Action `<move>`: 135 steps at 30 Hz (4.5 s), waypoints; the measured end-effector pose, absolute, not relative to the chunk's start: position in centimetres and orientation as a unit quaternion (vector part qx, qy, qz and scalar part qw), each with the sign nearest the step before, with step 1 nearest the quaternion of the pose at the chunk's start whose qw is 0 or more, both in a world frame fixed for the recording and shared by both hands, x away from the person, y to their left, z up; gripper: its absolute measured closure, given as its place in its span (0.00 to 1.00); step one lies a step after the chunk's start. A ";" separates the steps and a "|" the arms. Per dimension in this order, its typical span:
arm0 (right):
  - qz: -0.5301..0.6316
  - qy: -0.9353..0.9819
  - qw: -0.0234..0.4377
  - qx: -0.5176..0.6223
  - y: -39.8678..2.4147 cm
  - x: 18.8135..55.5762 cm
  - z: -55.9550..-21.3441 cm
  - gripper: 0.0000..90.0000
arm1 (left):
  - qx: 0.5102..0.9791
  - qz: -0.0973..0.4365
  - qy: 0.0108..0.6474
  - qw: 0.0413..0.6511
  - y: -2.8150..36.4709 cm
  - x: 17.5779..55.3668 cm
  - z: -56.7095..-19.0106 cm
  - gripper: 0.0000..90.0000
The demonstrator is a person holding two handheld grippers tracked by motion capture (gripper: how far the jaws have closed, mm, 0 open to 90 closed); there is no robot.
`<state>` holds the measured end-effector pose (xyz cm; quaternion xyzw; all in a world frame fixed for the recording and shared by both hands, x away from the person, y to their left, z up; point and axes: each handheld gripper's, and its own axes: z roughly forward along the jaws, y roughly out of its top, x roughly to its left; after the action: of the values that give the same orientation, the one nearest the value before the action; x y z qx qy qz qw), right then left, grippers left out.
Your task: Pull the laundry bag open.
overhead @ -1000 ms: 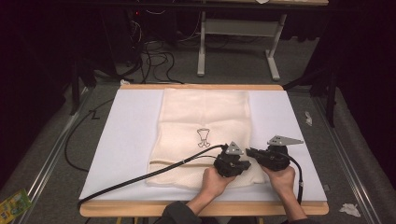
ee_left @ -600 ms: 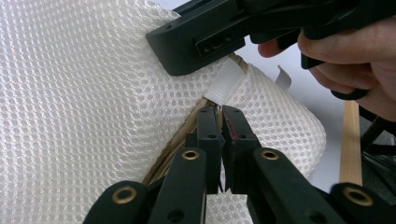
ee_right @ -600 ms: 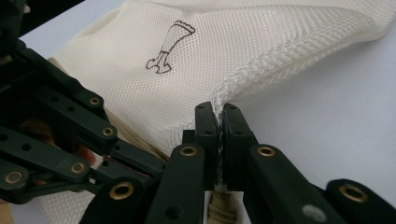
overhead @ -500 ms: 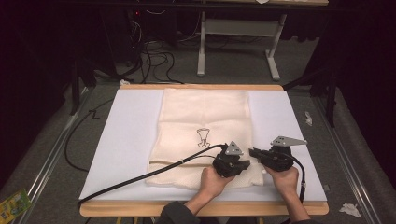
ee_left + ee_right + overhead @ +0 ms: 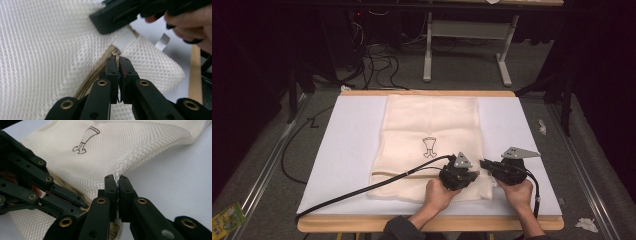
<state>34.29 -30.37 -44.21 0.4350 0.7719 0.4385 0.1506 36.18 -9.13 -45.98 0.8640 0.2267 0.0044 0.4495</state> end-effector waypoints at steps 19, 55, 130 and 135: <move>0.429 0.771 0.148 0.447 -30.8 34.3 -44.6 0.98 | 0.860 0.003 0.241 0.451 -6.9 36.3 -45.8 0.97; 0.423 0.777 0.139 0.444 -30.1 34.7 -44.7 0.98 | 0.846 -0.020 0.251 0.470 -3.8 36.9 -44.3 0.97; 0.421 0.777 0.147 0.444 -30.0 34.8 -45.0 0.98 | 0.814 0.007 0.295 0.500 2.7 36.8 -42.1 0.97; 0.425 0.775 0.148 0.445 -30.2 34.7 -44.9 0.98 | 0.815 0.010 0.296 0.498 3.2 36.8 -42.0 0.97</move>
<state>34.73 -30.18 -44.91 0.4446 0.7747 0.4249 0.1475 36.81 3.18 -41.97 0.8149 0.2958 0.0102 0.4984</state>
